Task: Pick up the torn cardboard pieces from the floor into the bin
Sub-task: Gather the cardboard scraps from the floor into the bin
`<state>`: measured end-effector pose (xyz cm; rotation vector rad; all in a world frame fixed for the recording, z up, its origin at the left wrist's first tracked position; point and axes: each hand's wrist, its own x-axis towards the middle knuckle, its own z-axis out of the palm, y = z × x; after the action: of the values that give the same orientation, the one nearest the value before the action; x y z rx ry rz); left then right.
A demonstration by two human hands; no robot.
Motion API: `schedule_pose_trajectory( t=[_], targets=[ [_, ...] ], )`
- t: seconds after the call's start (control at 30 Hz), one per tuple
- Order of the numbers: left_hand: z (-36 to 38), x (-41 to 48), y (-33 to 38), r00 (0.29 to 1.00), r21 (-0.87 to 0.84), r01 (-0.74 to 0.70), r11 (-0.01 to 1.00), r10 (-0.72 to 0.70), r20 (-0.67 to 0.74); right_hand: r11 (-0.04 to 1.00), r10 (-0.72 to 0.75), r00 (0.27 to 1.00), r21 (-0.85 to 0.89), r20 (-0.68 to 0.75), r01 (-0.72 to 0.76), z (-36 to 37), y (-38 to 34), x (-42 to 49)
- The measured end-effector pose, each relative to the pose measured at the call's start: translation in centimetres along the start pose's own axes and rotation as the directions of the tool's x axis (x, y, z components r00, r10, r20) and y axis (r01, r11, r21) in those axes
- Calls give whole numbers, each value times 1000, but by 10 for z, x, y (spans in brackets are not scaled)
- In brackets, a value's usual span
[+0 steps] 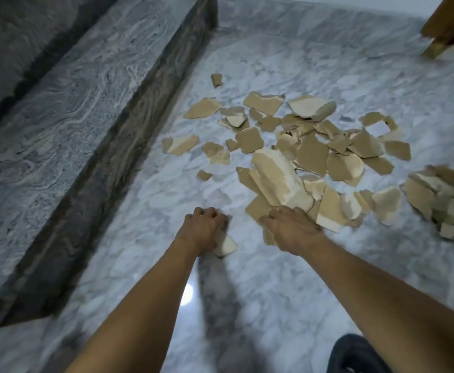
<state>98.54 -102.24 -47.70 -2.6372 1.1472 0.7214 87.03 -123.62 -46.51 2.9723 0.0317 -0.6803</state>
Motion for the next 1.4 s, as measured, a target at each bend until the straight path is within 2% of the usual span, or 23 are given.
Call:
schedule_pose_trajectory(
  t=[0.1, 0.2, 0.3, 0.37, 0.43, 0.5, 0.53, 0.7, 0.8, 0.9, 0.93, 1.03, 1.1, 1.17, 1.23, 1.4],
  targets=[
    [2, 6, -4, 995, -108, 77, 991, -69, 77, 998, -23, 999, 57, -39, 25, 8, 6, 9],
    [-2, 10, -4, 986, -173, 108, 979, -83, 145, 995, -45, 988, 86, -150, 58, 11, 13, 16],
    [-16, 11, 2, 980, -325, 170, 930, -125, 155, 934, 58, 989, 358, -137, -5, 2, 28, 16],
    [-32, 15, 5, 977, -434, 205, 877, -159, 140, 844, 95, 981, 537, -171, 12, -13, 43, 12],
    [-55, 24, 11, 978, -459, 205, 864, -165, 125, 668, 178, 969, 744, -174, 11, -27, 60, 3],
    [-82, 36, 21, 981, -427, 194, 883, -162, 110, 491, 285, 953, 870, -104, -52, -39, 82, -9],
    [-93, 41, 27, 981, -421, 190, 887, -158, 111, 454, 315, 947, 887, -69, -86, -43, 91, -14],
    [-125, 52, 59, 961, -244, 183, 952, -120, 251, 497, 296, 933, 801, 204, -333, -32, 113, -40],
    [-113, 62, 69, 950, -162, 147, 976, -94, 297, 465, 232, 927, 804, 294, -371, -13, 100, -41],
    [-92, 73, 74, 966, -164, 96, 982, -52, 252, 406, 286, 914, 828, 287, -387, 4, 78, -28],
    [-83, 75, 75, 972, -179, 82, 980, -40, 231, 416, 304, 910, 820, 282, -393, 10, 70, -24],
    [-61, 82, 72, 990, -248, 46, 968, -10, 142, 553, 407, 883, 706, 234, -442, 28, 39, -17],
    [-54, 87, 70, 997, -287, 21, 958, 2, 80, 576, 515, 842, 662, 162, -480, 36, 21, -12],
    [-48, 91, 71, 999, -283, -34, 959, 38, 6, 521, 568, 808, 690, 159, -502, 41, 10, -9],
    [-41, 95, 74, 999, -306, -41, 951, 35, -28, 403, 584, 769, 729, 260, -553, 46, 6, -7],
    [-38, 101, 72, 999, -392, -48, 919, 53, 2, 249, 562, 732, 764, 386, -595, 41, 8, -11]
  ],
)
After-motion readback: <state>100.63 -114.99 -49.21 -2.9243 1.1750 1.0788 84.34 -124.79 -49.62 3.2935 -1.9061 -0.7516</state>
